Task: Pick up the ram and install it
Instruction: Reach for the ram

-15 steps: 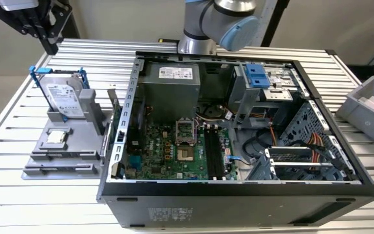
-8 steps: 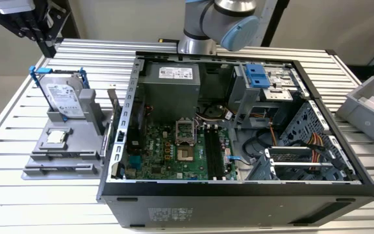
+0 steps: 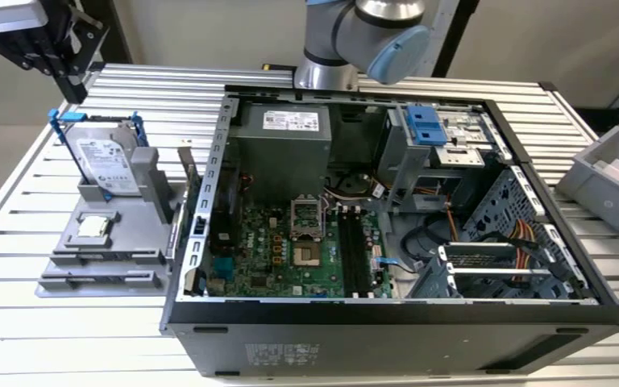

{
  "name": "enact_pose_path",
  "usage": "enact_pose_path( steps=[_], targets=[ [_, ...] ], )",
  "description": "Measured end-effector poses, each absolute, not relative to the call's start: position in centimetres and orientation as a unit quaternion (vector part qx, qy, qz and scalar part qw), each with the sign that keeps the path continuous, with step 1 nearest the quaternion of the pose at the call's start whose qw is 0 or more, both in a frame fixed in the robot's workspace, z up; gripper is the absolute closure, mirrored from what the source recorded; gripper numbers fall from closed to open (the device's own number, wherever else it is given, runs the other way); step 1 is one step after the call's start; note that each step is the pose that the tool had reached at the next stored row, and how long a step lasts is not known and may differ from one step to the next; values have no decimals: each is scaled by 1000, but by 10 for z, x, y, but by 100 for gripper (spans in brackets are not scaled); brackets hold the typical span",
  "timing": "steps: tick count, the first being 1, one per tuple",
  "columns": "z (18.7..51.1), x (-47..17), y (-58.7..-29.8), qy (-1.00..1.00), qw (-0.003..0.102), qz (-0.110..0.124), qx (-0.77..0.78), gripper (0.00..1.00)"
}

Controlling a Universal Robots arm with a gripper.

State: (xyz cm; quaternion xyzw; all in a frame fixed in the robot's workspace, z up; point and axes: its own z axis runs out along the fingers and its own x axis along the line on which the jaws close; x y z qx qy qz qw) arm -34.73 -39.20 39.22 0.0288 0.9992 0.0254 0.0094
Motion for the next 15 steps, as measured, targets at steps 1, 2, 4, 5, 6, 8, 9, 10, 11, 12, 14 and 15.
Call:
enact_pose_path(
  steps=[1,2,4,5,6,8,9,10,11,12,14,15],
  targets=[
    [392,-347,-394,999,9,25,29,100],
    [392,-348,-396,999,9,25,29,100],
    [392,-348,-400,999,9,25,29,100],
    [392,-348,-401,999,9,25,29,100],
    [392,-348,-403,999,9,25,29,100],
    [392,-348,-407,999,9,25,29,100],
    [392,-348,-408,999,9,25,29,100],
    [392,-349,-410,999,9,25,29,100],
    [392,-349,-412,999,9,25,29,100],
    [392,-349,-414,999,9,25,29,100],
    [392,-349,-417,999,9,25,29,100],
    [392,-349,-419,999,9,25,29,100]
  ],
)
